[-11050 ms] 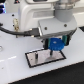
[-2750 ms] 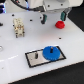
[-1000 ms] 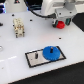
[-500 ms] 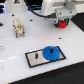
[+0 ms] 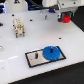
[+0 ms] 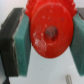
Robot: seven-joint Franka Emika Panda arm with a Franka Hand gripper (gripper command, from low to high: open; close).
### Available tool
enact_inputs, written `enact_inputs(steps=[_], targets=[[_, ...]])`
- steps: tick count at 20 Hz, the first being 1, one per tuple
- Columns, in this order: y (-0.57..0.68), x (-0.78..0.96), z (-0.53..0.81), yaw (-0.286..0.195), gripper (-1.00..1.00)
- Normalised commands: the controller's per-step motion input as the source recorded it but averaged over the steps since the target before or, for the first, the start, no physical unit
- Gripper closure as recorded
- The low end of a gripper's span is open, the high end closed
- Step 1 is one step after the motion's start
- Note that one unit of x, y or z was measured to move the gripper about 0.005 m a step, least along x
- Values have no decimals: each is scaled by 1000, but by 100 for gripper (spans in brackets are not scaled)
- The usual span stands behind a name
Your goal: Insert the blue gear onto the right peg, followed by the red gear
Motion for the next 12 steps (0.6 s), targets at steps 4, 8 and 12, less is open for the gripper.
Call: enact_inputs(steps=[4, 8, 12], targets=[[-280, 625, 511, 0, 100], [-267, 659, 525, 0, 100], [-247, 691, 489, 0, 100]])
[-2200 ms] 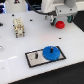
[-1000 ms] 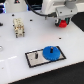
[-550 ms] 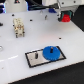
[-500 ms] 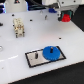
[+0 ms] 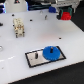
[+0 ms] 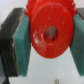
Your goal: Insert the blue gear onto the right peg, followed by the red gear
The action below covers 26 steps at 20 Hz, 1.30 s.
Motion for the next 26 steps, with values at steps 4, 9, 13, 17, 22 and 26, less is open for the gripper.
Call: enact_inputs(steps=[4, 9, 13, 17, 22, 26], targets=[[-223, 721, 427, 0, 100], [-191, 753, 373, 0, 100], [-166, 772, 354, 0, 100], [-180, 770, 311, 0, 100], [-177, 795, 235, 0, 100], [-226, 767, 163, 0, 100]])
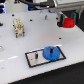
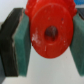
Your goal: Insert the blue gear onto the right peg, followed by the red gear
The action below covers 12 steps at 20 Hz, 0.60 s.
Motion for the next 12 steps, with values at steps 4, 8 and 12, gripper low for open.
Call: enact_inputs(steps=[4, 8, 12], targets=[[-269, 719, 115, 0, 100], [-258, 597, 16, 0, 100], [-269, 572, 1, 0, 100]])
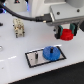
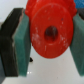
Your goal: Insert the blue gear onto the right peg, followed by the red gear
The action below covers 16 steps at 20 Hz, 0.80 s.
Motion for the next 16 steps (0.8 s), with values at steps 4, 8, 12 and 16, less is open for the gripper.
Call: enact_inputs(steps=[4, 8, 12, 16], targets=[[-281, 248, -19, 0, 100], [-264, 101, -63, 0, 100], [-229, 23, -118, 0, 100], [-263, 43, -212, 0, 100]])
